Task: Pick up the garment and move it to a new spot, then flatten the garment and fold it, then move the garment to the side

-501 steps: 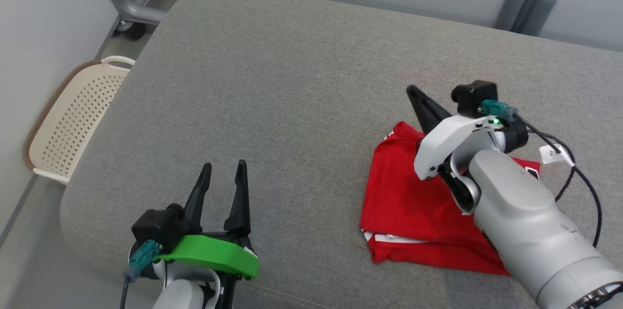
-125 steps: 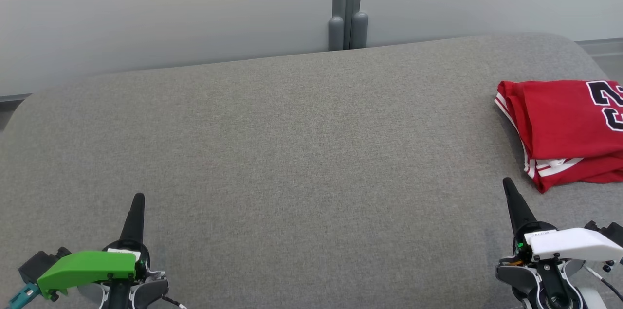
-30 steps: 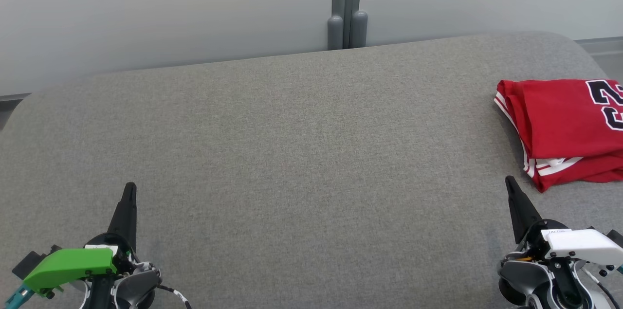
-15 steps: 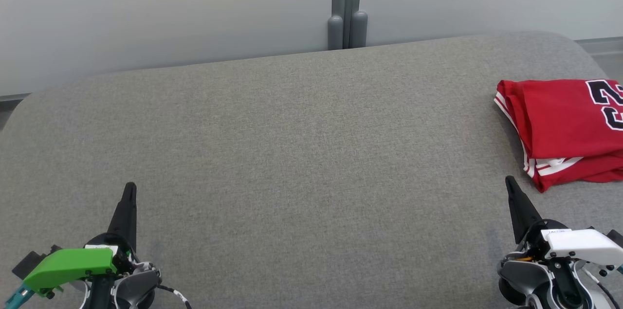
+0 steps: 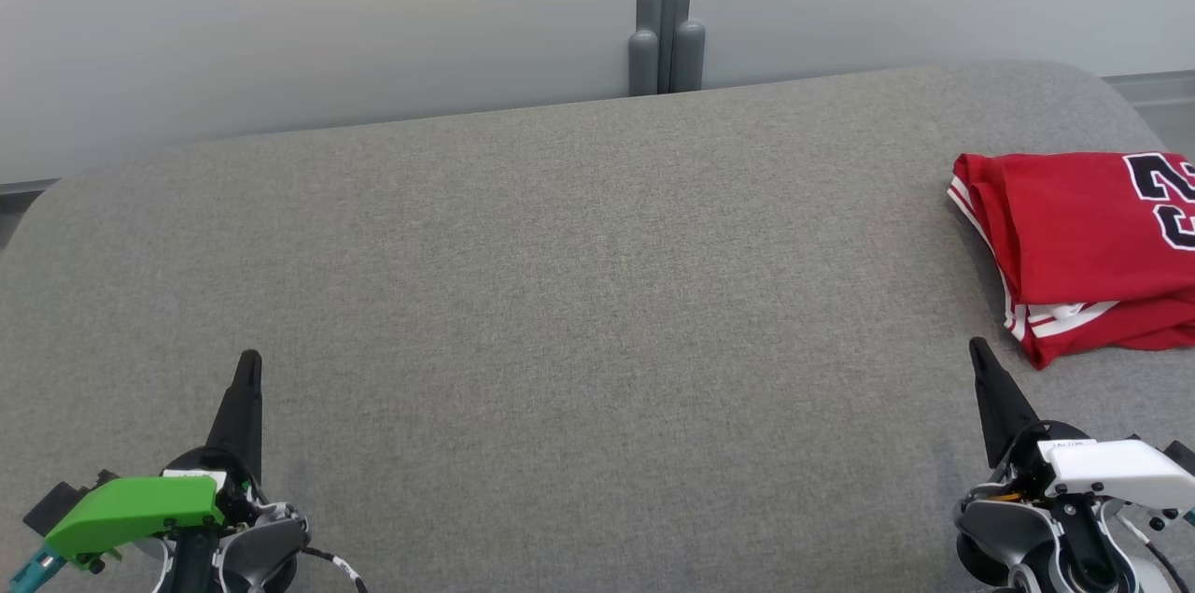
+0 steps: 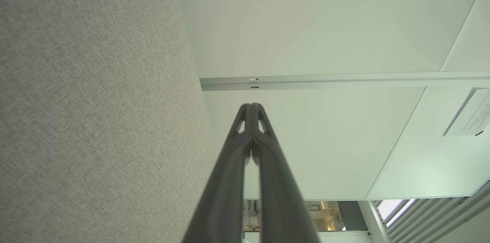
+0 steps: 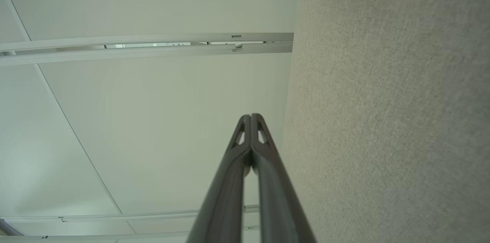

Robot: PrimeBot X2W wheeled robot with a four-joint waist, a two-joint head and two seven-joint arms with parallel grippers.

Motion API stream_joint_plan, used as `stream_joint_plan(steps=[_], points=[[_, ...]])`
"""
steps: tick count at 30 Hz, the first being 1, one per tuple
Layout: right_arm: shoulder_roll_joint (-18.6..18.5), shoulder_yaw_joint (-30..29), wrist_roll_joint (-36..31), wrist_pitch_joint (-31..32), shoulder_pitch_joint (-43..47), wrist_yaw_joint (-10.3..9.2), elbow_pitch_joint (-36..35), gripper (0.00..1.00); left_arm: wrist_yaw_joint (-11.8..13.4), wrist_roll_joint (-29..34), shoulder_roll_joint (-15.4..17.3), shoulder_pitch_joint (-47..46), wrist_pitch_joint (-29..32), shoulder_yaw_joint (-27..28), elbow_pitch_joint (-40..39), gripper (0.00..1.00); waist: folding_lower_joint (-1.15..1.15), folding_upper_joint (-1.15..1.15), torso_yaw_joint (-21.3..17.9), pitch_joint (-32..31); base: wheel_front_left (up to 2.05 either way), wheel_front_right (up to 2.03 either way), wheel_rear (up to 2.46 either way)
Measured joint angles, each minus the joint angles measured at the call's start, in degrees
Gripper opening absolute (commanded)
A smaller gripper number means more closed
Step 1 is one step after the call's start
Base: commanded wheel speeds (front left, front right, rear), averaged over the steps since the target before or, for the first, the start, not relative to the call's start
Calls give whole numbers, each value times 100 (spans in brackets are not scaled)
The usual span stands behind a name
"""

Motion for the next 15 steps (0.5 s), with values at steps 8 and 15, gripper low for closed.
stream_joint_plan(steps=[8,15], points=[[0,0,0,0,0,0,0,0,0,-1,0,0,0,0,-1,0,0,0,0,0,0,0,0],[0,0,0,0,0,0,0,0,0,-1,0,0,0,0,-1,0,0,0,0,0,0,0,0]])
